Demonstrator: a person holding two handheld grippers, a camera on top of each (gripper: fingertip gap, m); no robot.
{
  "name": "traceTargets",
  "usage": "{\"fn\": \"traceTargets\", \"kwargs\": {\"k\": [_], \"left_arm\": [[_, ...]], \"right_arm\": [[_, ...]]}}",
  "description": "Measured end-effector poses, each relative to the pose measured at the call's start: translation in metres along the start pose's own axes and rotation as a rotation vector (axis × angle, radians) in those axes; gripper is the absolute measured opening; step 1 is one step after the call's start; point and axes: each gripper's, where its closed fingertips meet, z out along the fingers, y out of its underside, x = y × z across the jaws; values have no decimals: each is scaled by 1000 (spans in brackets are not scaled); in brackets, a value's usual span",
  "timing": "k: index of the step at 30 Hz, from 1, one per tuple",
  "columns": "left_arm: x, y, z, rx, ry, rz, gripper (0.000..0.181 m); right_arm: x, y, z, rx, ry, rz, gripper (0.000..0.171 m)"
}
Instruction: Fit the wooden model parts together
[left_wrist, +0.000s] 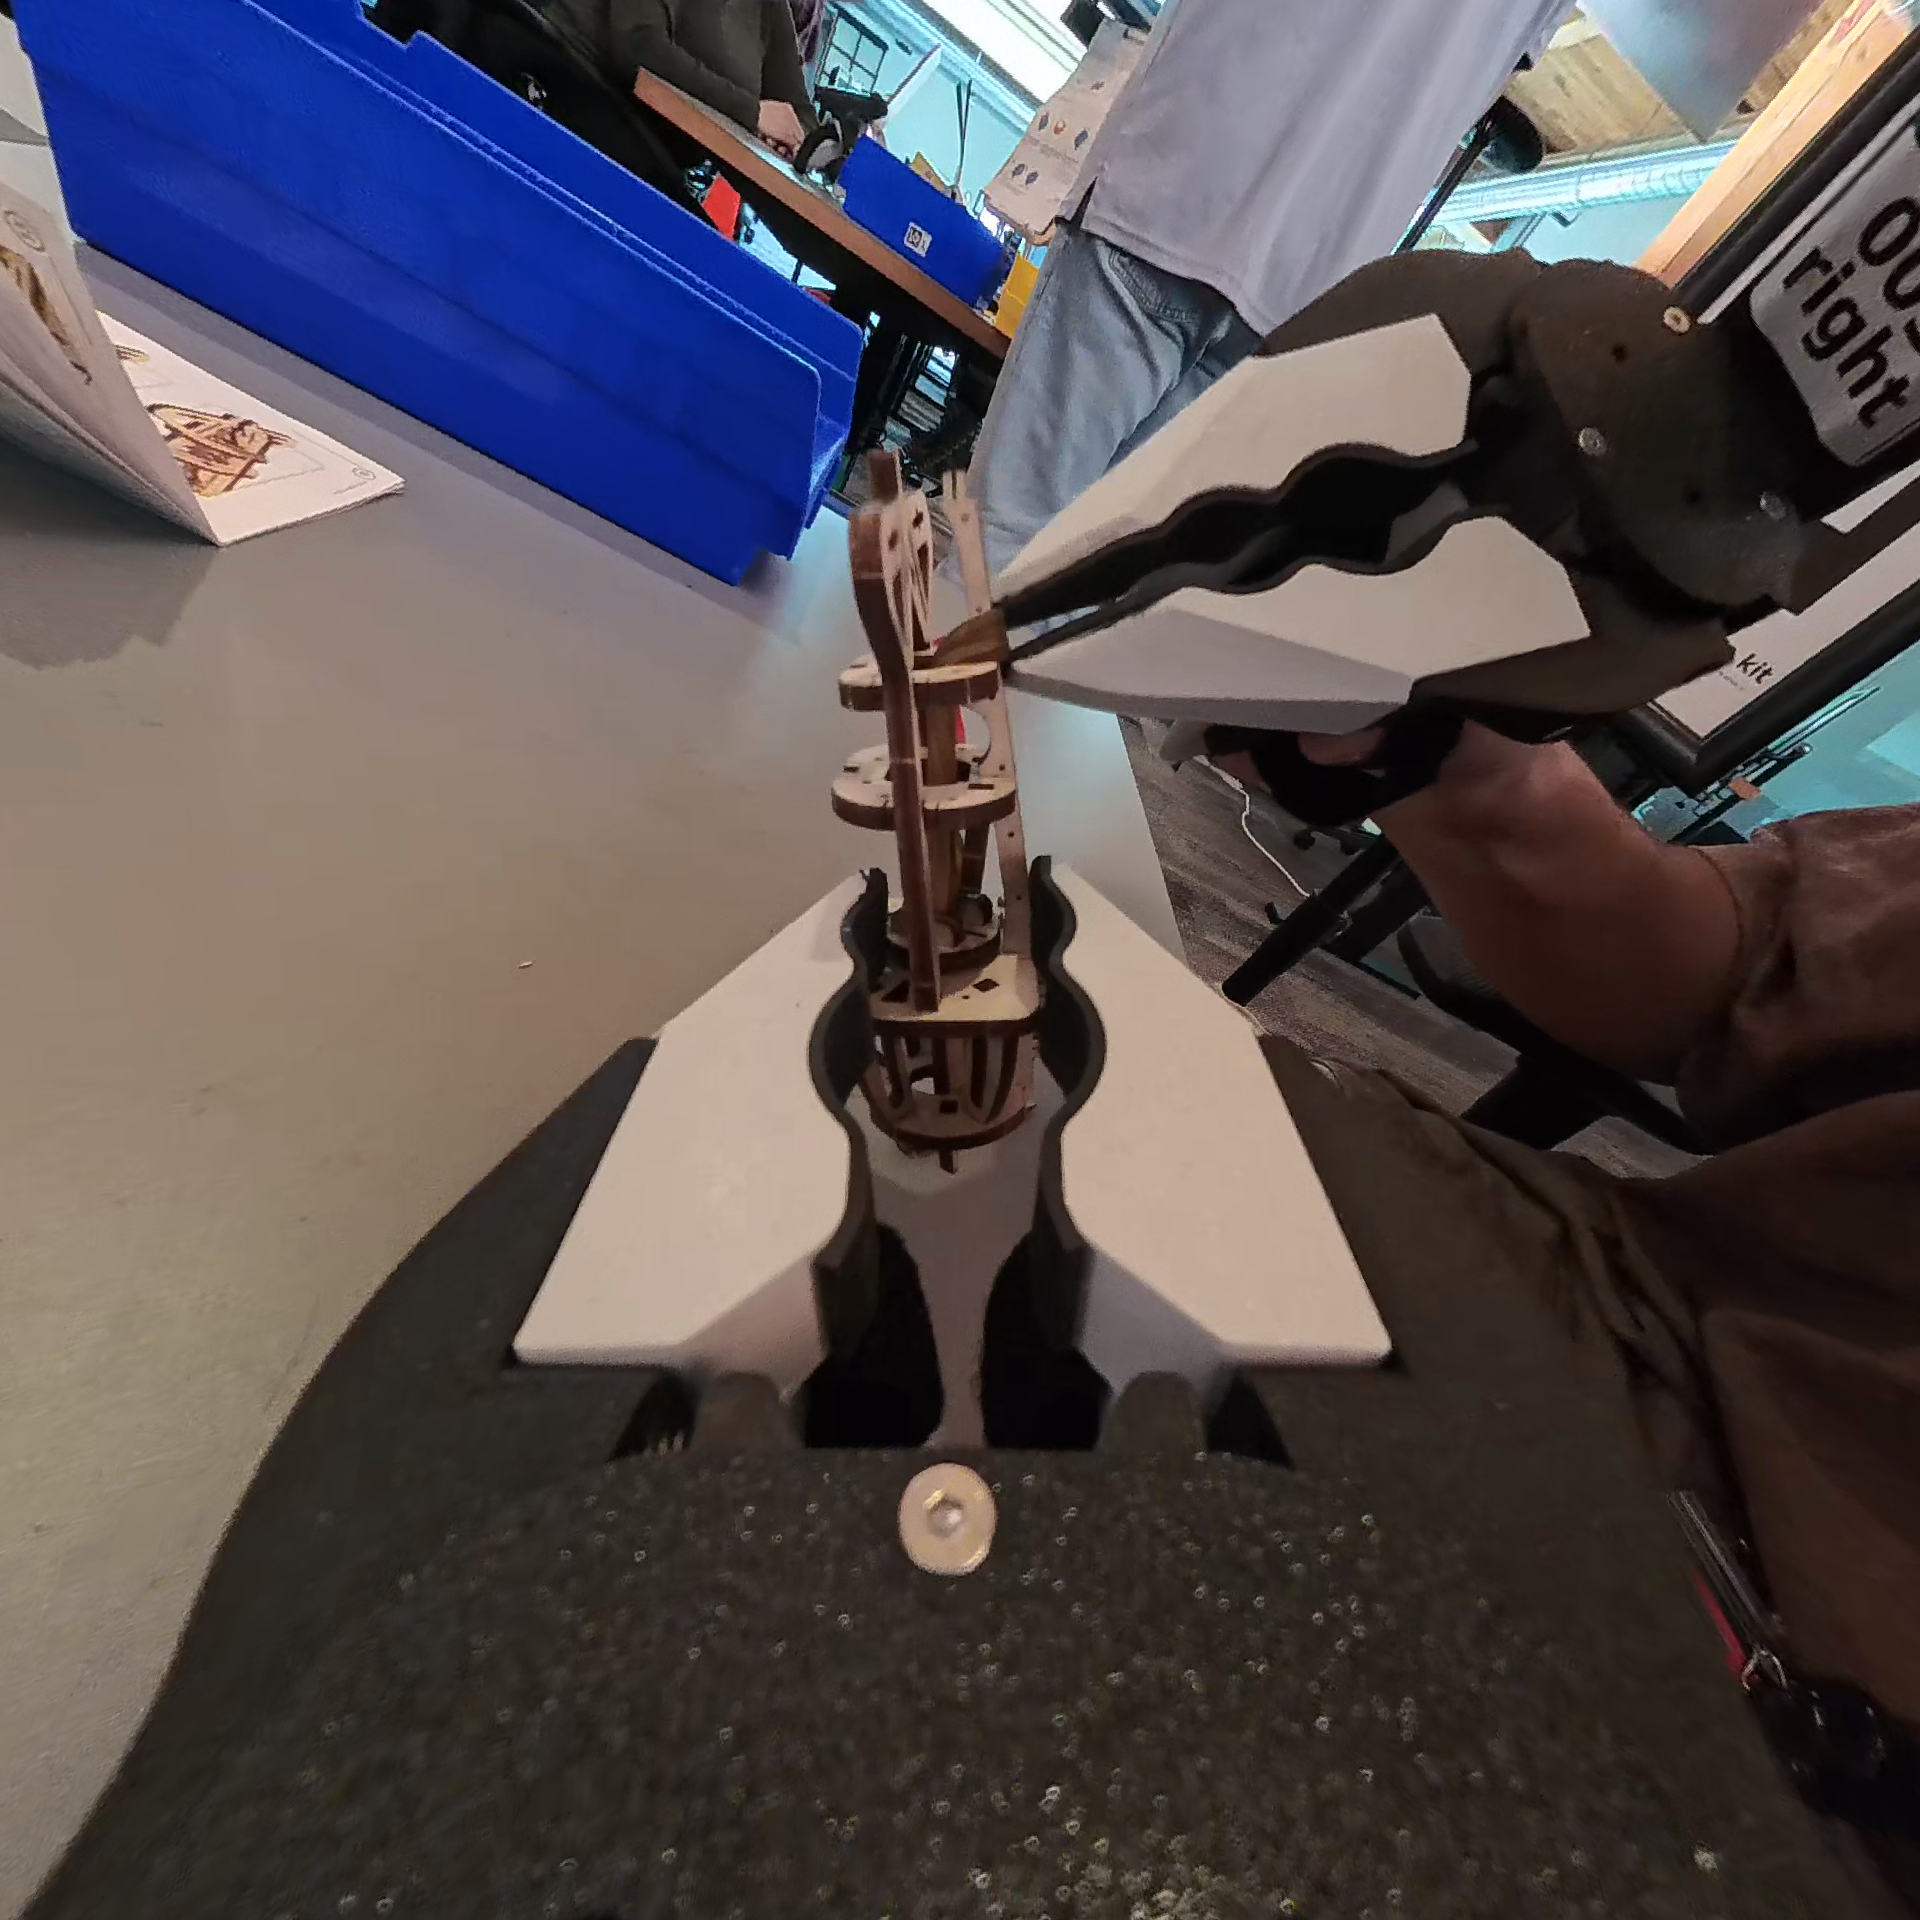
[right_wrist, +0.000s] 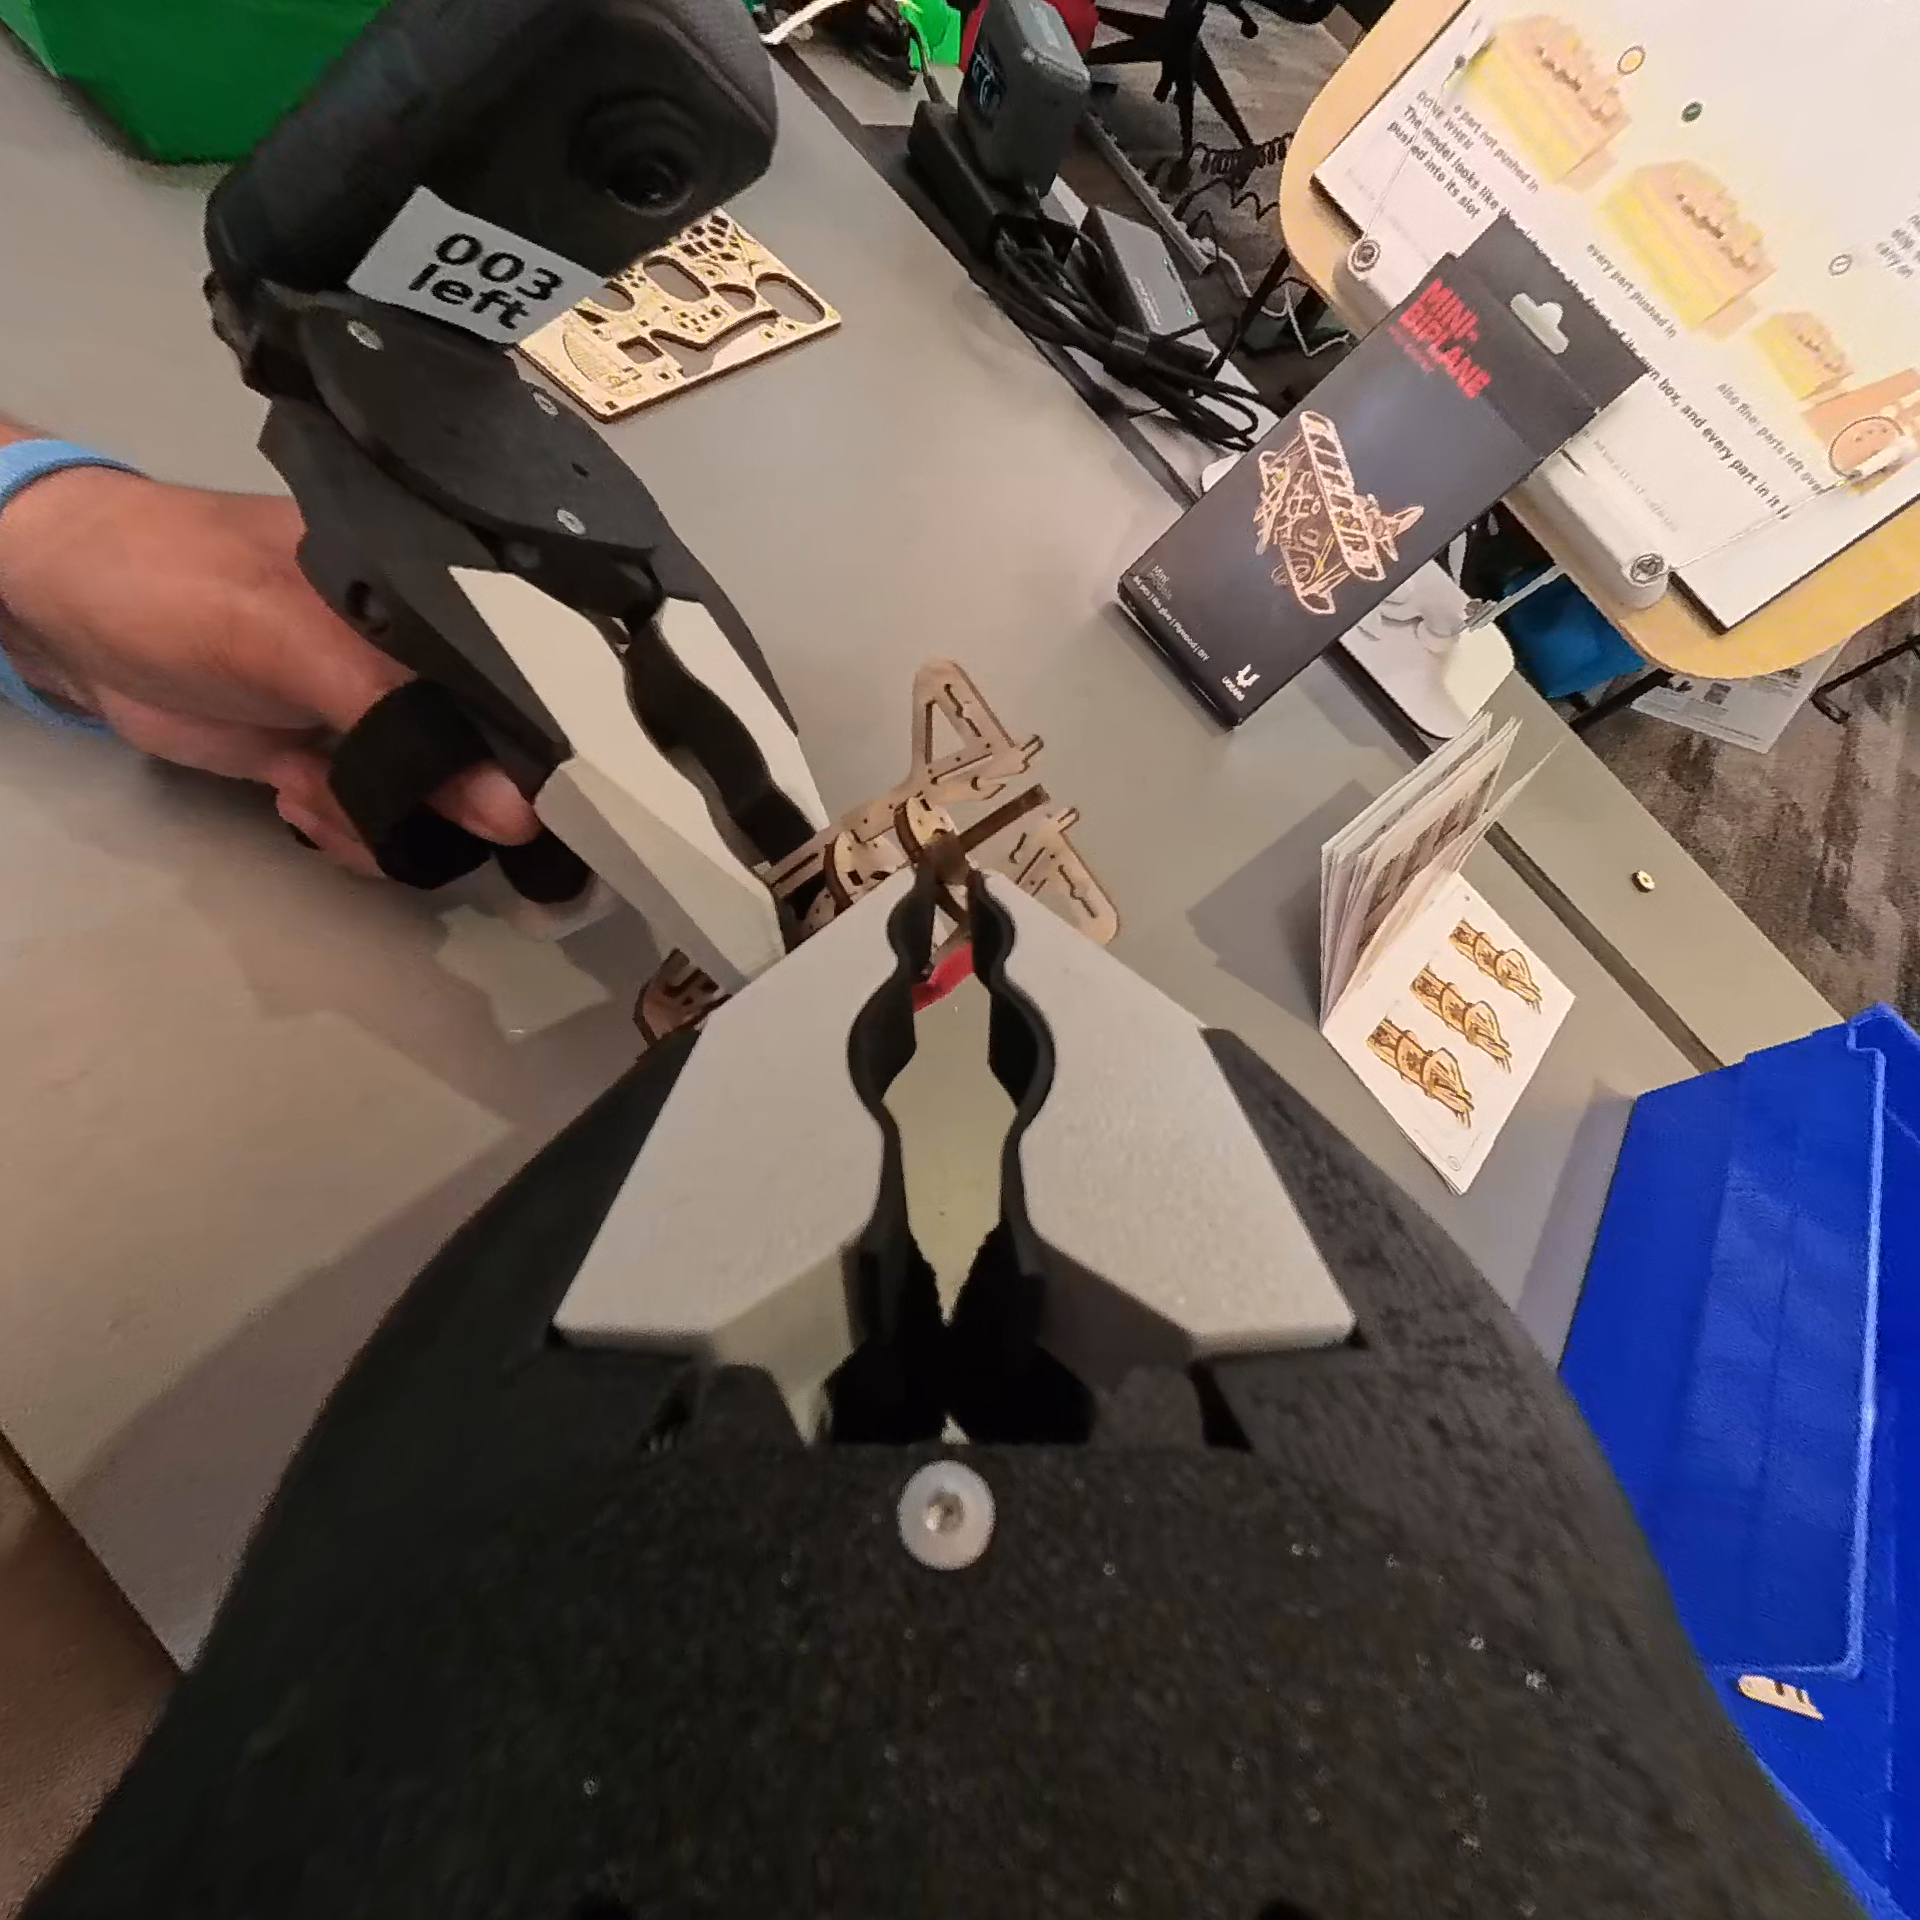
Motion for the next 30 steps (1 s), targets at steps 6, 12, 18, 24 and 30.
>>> {"fn": "traceTargets", "kwargs": {"k": [6,12,18,24,30], "left_arm": [[-1,0,0,1,-7,3,24],[-7,-2,-2,5,-92,91,24],[-18,-5,-5,-3,-302,353,24],[-26,-11,-11,-15,-478,577,24],[-30,-16,-16,-18,-579,710,24]], "right_arm": [[-2,0,1,4,-20,25,6],[-3,-3,1,30,-70,131,10],[-6,-6,0,91,-166,322,10],[-5,-7,1,123,-192,421,8],[-3,-6,1,141,-208,485,5]]}}
